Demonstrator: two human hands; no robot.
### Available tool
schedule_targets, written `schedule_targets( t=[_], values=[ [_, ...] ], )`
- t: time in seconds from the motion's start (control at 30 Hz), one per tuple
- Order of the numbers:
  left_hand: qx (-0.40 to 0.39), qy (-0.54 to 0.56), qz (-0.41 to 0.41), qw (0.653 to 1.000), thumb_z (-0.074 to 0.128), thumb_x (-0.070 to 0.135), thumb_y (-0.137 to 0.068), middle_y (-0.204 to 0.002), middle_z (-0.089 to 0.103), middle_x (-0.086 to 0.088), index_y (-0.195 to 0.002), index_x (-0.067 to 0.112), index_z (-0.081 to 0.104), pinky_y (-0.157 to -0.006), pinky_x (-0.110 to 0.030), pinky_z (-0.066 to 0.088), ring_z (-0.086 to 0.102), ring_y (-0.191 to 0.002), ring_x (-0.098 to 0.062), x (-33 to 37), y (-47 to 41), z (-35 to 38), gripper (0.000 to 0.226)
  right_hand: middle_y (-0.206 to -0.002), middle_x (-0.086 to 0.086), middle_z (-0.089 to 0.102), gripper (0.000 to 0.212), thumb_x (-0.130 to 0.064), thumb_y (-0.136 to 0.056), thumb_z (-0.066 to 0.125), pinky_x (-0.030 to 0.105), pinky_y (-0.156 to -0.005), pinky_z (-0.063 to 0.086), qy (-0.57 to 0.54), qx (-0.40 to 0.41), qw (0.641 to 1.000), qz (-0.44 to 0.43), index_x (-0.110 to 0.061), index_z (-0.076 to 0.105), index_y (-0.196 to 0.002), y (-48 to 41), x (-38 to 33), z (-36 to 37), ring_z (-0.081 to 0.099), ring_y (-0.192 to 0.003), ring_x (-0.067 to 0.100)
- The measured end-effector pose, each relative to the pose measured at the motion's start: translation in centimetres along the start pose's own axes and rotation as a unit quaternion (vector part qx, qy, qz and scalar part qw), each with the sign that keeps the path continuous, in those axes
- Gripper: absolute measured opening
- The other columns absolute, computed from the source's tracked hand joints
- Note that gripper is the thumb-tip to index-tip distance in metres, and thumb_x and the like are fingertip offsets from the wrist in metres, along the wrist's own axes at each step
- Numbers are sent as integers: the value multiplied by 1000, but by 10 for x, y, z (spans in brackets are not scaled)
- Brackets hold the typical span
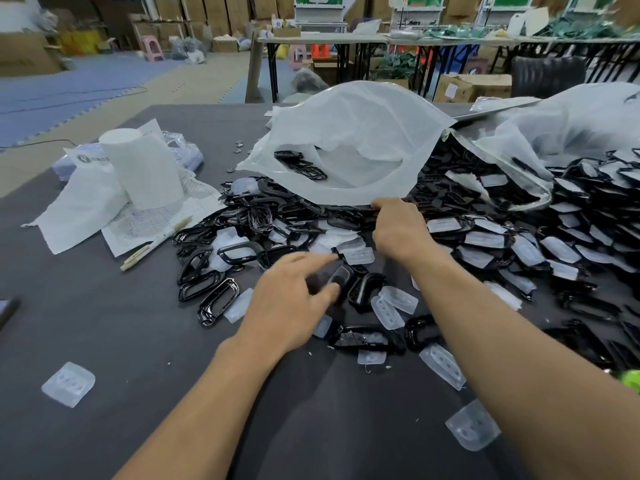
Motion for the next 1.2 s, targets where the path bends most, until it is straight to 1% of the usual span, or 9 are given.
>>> schedule_targets(
  t=[0.13,0.33,0.47,0.53,0.6,0.73,0.9,1.03,1.2],
  values=[
    [-54,-22,-25,998,77,49,-86,-131,68,14,-131,46,68,-98,-24,44,58,-123,-9,-1,-1,10,46,-117,20,71,37,5,-87,56,43,-95,54,29,14,999,9,-8,70,-119,-7,6,-2,63,-114,40],
    [12,-38,-40,998,69,43,-92,-122,75,11,-127,43,70,-87,-23,40,66,-114,-16,-4,0,4,35,-111,16,74,28,3,-90,60,42,-95,56,46,-2,999,-13,-16,78,-101,4,3,-4,67,-108,37],
    [40,64,-94,993,68,39,-93,-91,71,36,-113,48,72,-94,-26,50,69,-104,-2,-11,-1,-5,21,-114,16,73,19,-1,-91,64,43,-96,56,51,-16,999,-4,-10,74,-105,21,6,-3,66,-110,37],
    [45,107,-113,987,73,35,-90,-90,69,39,-111,43,74,-95,-19,49,67,-101,7,-16,-2,-6,23,-111,15,72,14,-3,-92,64,41,-92,57,50,-11,998,25,-8,72,-103,32,10,-2,66,-106,35],
    [46,151,-128,979,80,29,-86,-112,75,23,-122,32,75,-91,-3,43,63,-101,18,-21,-2,-6,36,-104,9,72,12,-5,-92,65,38,-86,55,28,12,998,46,-12,70,-99,42,11,-3,65,-100,30],
    [58,147,-135,978,82,17,-80,-115,75,19,-123,31,76,-80,10,35,59,-96,27,-26,-3,-14,45,-93,-5,68,6,-18,-97,66,37,-82,54,-183,68,979,53,-24,66,-98,59,2,-3,64,-89,19],
    [79,85,-115,987,81,48,-75,-95,76,27,-101,40,81,-86,-14,50,68,-94,10,-21,1,-19,27,-89,-9,64,7,-22,-98,65,23,-66,42,-292,86,951,52,-26,60,-98,74,-7,16,58,-78,7],
    [114,-56,-111,986,72,27,-90,-129,71,0,-142,30,63,-109,-35,43,60,-124,-23,-28,-6,-27,52,-74,3,72,15,-12,-90,70,41,-66,53,-375,56,924,40,-23,62,-86,78,-10,21,60,-61,18],
    [146,-89,-119,978,79,29,-83,-116,77,9,-151,33,50,-110,-42,44,66,-116,-22,-26,-4,-31,74,-67,7,74,11,-1,-90,72,26,-50,46,-524,-18,849,62,-12,73,-89,81,-22,28,53,-47,15]
  ],
)
Point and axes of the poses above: each hand's wrist, its own y-axis away from the middle knuckle, its own z-axis out of the palm, x = y × z, the point moved 5 cm from there along -y, towards the middle knuckle
